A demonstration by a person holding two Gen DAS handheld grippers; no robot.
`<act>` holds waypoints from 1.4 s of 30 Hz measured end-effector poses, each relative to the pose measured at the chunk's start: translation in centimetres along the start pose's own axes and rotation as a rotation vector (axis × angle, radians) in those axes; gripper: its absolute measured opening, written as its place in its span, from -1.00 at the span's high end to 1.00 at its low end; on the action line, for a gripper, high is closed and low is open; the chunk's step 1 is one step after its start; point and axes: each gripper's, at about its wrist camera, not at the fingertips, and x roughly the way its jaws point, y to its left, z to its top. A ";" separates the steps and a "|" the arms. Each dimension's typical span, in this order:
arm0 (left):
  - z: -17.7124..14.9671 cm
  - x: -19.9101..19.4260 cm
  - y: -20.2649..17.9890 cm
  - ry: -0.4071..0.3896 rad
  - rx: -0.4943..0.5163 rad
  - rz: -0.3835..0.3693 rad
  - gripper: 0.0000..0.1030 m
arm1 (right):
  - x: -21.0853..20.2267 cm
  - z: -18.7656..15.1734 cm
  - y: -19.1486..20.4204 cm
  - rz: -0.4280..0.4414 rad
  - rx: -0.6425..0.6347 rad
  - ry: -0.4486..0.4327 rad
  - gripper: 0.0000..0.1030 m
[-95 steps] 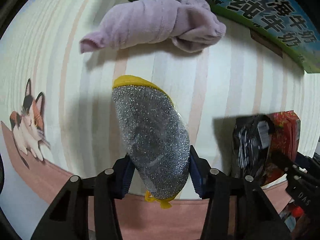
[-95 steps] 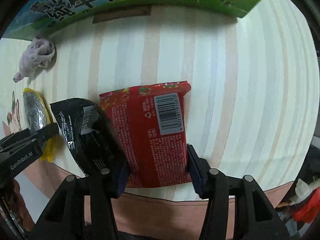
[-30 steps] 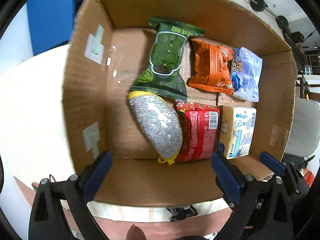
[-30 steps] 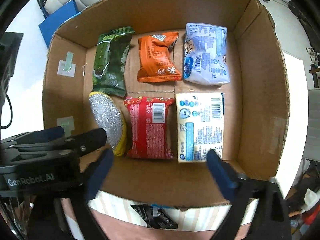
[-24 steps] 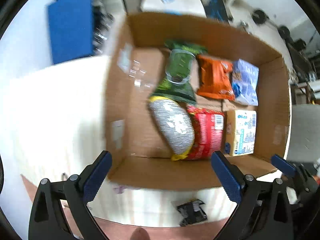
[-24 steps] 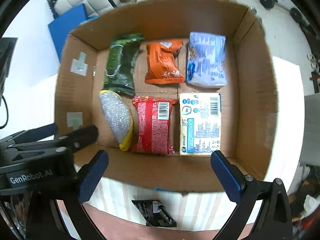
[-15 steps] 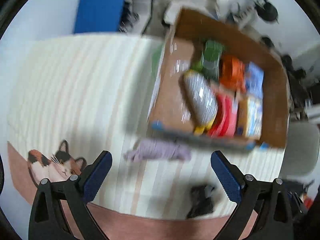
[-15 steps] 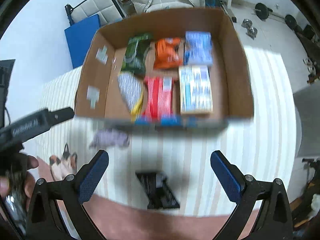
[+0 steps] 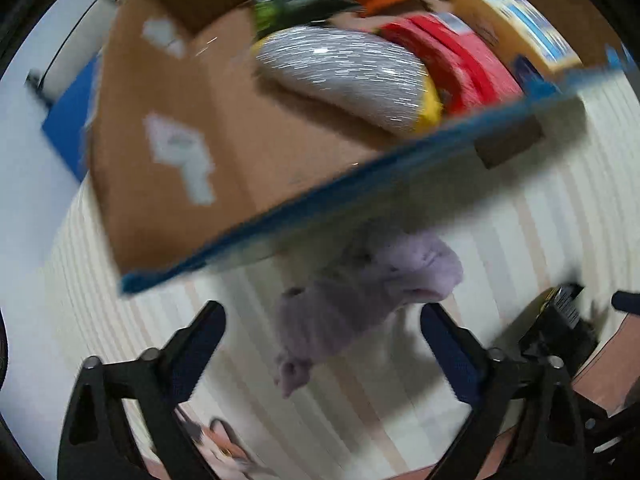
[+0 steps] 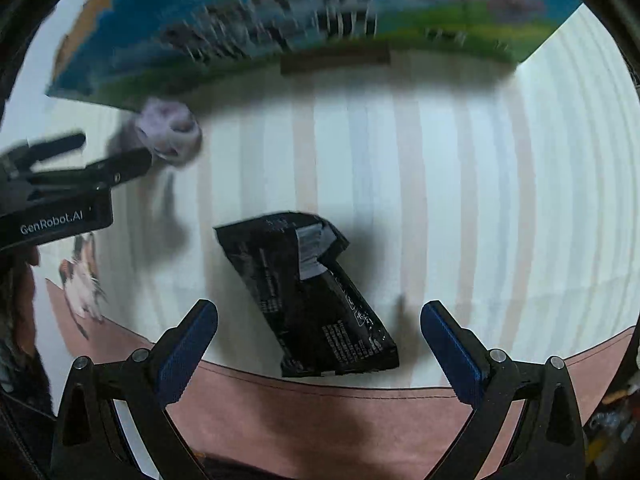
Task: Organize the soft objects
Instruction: 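Grasp the lilac cloth toy with the left gripper while the right grasps the black pack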
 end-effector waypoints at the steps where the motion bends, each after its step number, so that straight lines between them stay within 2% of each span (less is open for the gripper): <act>1: 0.1 0.3 -0.5 0.007 0.027 0.011 -0.58 | 0.5 -0.1 0.0 -0.005 -0.004 0.010 -1.00; 2: 0.2 0.6 -1.2 0.018 0.057 0.019 -0.37 | 0.8 -0.1 0.1 -0.011 -0.006 0.015 -1.00; 4: 0.2 1.0 -2.1 0.023 0.092 0.047 -0.30 | 1.5 -0.2 0.2 -0.025 -0.016 0.026 -1.00; 5: 0.2 1.1 -2.6 0.013 0.110 0.067 -0.19 | 1.8 -0.3 0.3 -0.032 -0.020 0.031 -1.00; 6: 0.1 1.0 -2.8 0.015 0.111 0.066 -0.05 | 2.0 -0.4 0.4 -0.039 -0.023 0.034 -0.99; 7: 0.0 0.9 -2.8 0.023 0.093 0.047 0.00 | 2.2 -0.5 0.5 -0.047 -0.029 0.037 -0.96; 9: -0.4 0.5 -2.6 0.047 0.026 -0.034 0.09 | 2.9 -0.8 0.9 -0.076 -0.045 0.049 -0.80; 10: -0.7 0.5 -2.4 0.065 -0.008 -0.078 0.09 | 3.1 -0.9 0.9 -0.095 -0.052 0.057 -0.58; 11: -1.3 0.8 -2.2 0.106 -0.067 -0.140 0.09 | 3.1 -1.1 1.2 -0.111 -0.063 0.046 -0.47; 13: -2.3 1.2 -2.0 0.145 -0.135 -0.216 0.09 | 3.5 -1.6 2.2 -0.136 -0.062 0.043 -0.34; 19: -7.1 3.5 -0.8 0.294 -0.436 -0.468 0.09 | 3.4 -2.7 -0.3 -0.149 0.027 0.066 -0.31; 22: -9.2 4.0 -0.8 0.355 -0.529 -0.539 0.08 | 3.5 -3.0 -1.5 -0.088 0.055 0.099 -0.32; 25: -11.3 3.6 -0.4 0.363 -0.595 -0.598 0.08 | 3.7 -3.1 -2.0 -0.019 0.066 0.137 -0.40; 27: -12.2 2.3 -0.2 0.339 -0.617 -0.591 0.07 | 3.2 -3.1 -2.0 -0.011 0.062 0.116 -0.49; 29: -12.5 0.7 0.5 0.294 -0.622 -0.523 -0.02 | 3.0 -3.1 -1.9 0.010 0.062 0.111 -0.49; 30: -13.2 0.4 1.2 0.274 -0.620 -0.487 -0.12 | 3.0 -3.1 -1.8 0.017 0.061 0.111 -0.49; 31: -10.9 -0.1 1.7 0.263 -0.618 -0.458 -0.20 | 3.2 -3.1 -1.7 0.017 0.054 0.112 -0.49; 33: -9.4 -0.5 1.3 0.254 -0.610 -0.404 -0.21 | 3.9 -3.3 -1.0 0.004 0.037 0.115 -0.49; 35: -6.8 0.4 1.2 0.266 -0.594 -0.387 -0.21 | 4.6 -3.9 -0.6 -0.024 0.027 0.105 -0.49; 39: -4.5 3.8 -0.9 0.314 -0.542 -0.325 -0.22 | 4.9 -4.7 0.5 -0.047 0.036 0.050 -0.49; 40: -4.2 3.2 -1.4 0.268 -0.538 -0.285 -0.18 | 4.7 -4.7 0.4 -0.059 0.035 0.043 -0.37; 41: -4.0 2.8 -1.9 0.244 -0.522 -0.256 0.05 | 4.4 -5.0 0.1 -0.073 0.027 0.030 -0.19; 42: -3.7 2.7 -2.7 0.233 -0.506 -0.241 0.28 | 4.2 -5.1 0.1 -0.066 0.022 0.025 -0.13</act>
